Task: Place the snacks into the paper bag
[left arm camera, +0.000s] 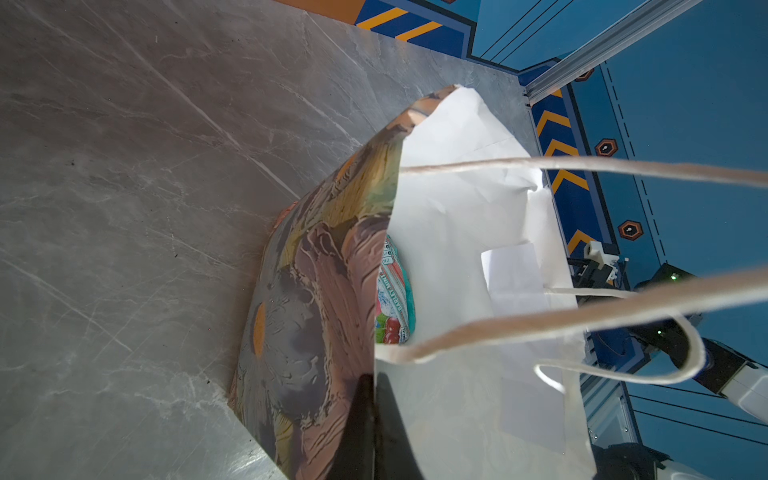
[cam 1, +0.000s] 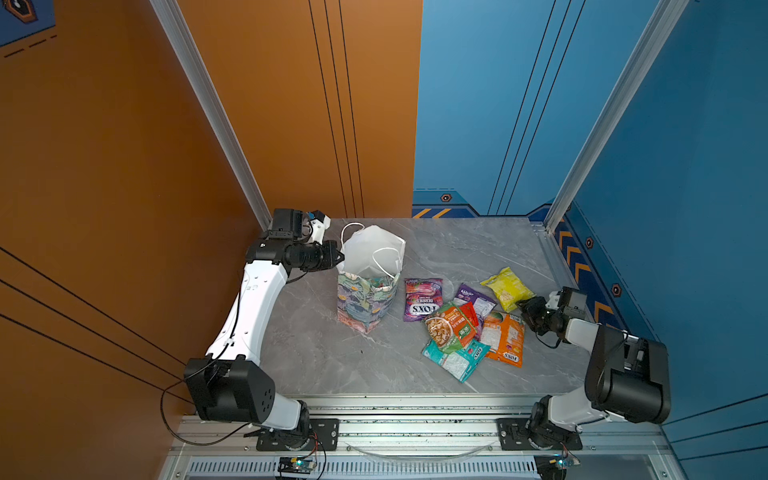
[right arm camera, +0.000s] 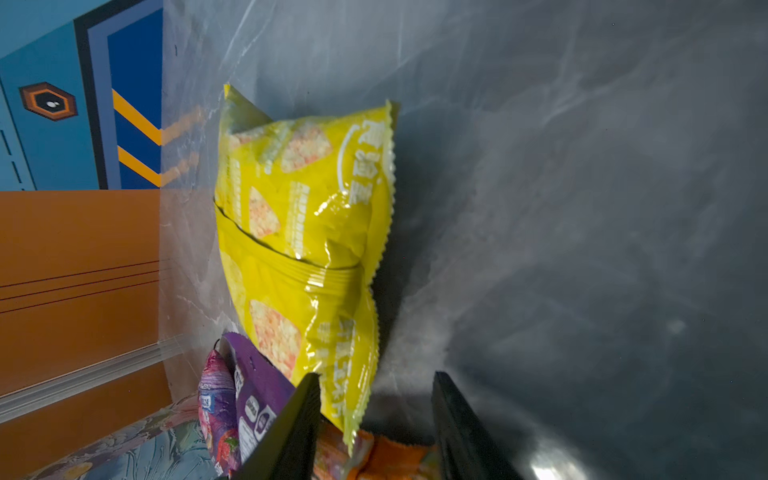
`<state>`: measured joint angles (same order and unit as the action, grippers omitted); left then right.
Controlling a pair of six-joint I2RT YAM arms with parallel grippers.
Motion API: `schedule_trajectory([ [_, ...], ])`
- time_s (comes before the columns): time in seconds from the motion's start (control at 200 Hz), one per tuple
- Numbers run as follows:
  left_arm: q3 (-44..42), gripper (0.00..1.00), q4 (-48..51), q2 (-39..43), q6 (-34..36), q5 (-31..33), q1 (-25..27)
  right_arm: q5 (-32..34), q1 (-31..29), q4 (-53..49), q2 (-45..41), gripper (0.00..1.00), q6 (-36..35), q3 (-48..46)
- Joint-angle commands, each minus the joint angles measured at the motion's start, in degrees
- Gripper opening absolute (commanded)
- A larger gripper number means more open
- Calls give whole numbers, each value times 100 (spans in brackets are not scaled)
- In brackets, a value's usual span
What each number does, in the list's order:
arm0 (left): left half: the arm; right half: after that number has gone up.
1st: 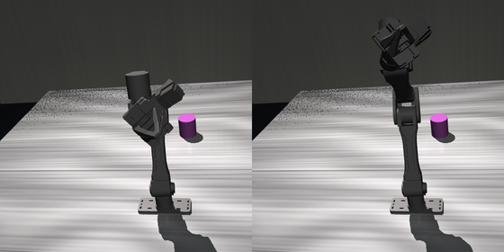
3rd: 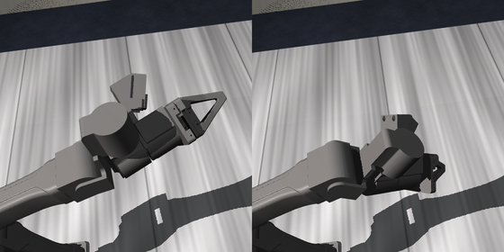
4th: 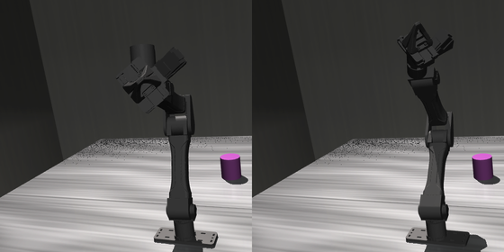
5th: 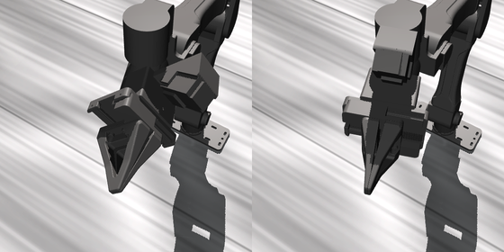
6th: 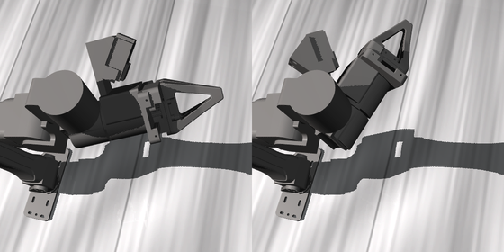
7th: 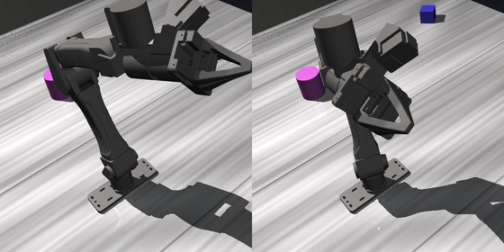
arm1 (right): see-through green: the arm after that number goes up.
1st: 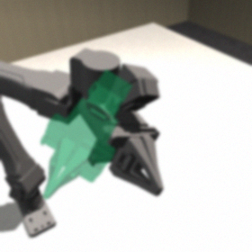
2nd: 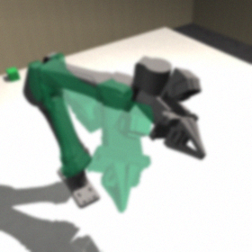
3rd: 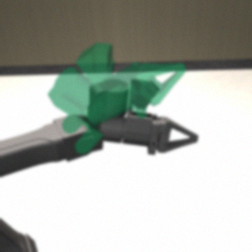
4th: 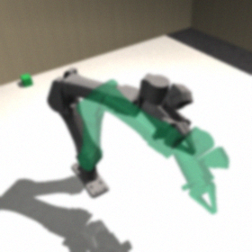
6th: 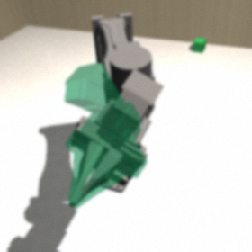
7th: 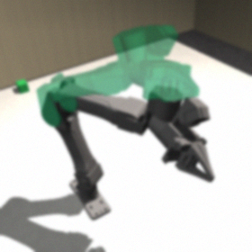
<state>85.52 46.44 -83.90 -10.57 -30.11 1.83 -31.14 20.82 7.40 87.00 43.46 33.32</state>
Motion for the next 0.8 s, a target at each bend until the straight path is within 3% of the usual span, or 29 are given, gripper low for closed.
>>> schedule_trajectory([
  [0.0,0,0,-63,5,-47,-127,-16,-184,28,532,218,46,218,148],
  [0.28,18,0,-56,1,-41,-120,-24,-215,28,1072,728,42,445,218],
  [0.506,1,0,-62,32,-33,-106,-25,-446,29,1720,1143,21,731,302],
  [0.586,5,0,-60,34,-39,-122,-33,-559,28,1905,1216,10,826,348],
  [0.631,0,0,-63,34,-44,-132,-33,-599,19,1965,1199,0,856,373],
  [0.796,10,0,-62,49,-51,-127,-33,-668,-104,1700,883,0,766,587],
])
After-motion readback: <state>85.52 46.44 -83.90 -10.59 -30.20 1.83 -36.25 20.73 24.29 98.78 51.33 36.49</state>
